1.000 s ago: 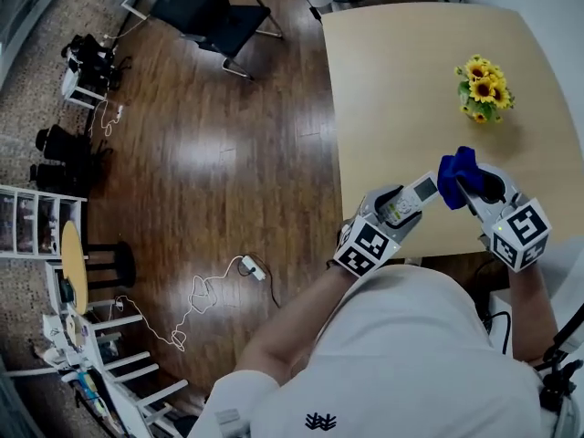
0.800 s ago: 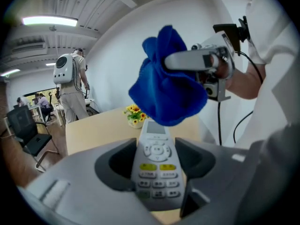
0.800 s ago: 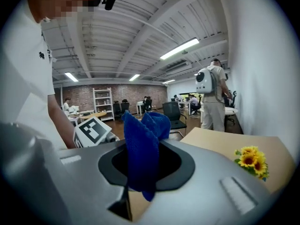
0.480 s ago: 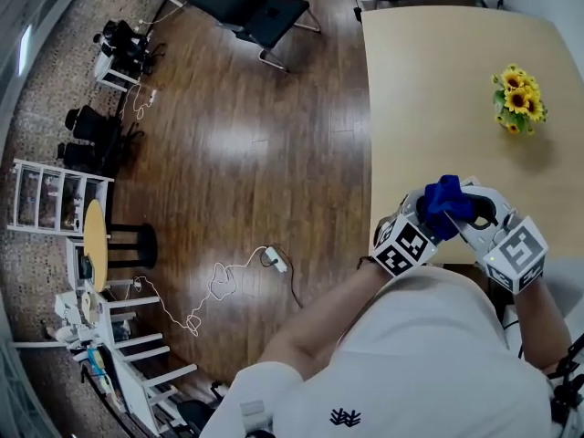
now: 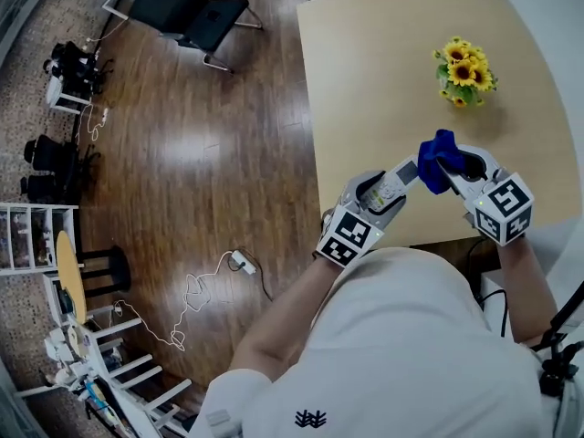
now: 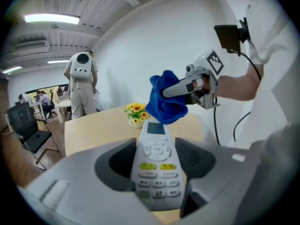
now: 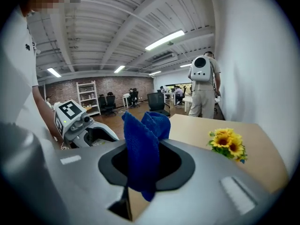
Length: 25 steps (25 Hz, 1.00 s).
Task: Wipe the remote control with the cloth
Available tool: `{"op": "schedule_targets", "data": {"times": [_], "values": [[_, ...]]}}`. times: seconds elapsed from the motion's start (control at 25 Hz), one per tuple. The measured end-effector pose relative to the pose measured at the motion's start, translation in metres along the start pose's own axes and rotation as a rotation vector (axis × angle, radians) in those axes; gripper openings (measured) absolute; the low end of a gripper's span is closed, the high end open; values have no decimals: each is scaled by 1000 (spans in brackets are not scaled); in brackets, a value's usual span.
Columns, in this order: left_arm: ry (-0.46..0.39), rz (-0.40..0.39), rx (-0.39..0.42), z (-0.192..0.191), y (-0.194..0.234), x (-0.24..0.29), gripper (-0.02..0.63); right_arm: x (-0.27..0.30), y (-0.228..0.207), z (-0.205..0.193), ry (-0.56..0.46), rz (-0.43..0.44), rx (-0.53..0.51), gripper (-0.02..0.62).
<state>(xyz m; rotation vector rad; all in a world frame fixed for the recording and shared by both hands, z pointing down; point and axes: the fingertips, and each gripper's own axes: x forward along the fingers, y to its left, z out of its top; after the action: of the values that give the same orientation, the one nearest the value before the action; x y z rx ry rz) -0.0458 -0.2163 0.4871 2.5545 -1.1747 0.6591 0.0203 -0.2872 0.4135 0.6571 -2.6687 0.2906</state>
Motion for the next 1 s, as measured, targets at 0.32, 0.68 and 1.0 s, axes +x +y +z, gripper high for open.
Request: {"op": "schedule_targets", "data": {"times": [0.32,0.68,1.0], "values": [[62,155,-174,-45,37,11,275,-43,-51,-44,45,-131,118,80],[212,413,-514,-146,87,30,276,-59,-43,-100,123,-103,219,80],[301,468,-563,-177,83,45,276,-73,-45,-128,180,-85,256,80]]}}
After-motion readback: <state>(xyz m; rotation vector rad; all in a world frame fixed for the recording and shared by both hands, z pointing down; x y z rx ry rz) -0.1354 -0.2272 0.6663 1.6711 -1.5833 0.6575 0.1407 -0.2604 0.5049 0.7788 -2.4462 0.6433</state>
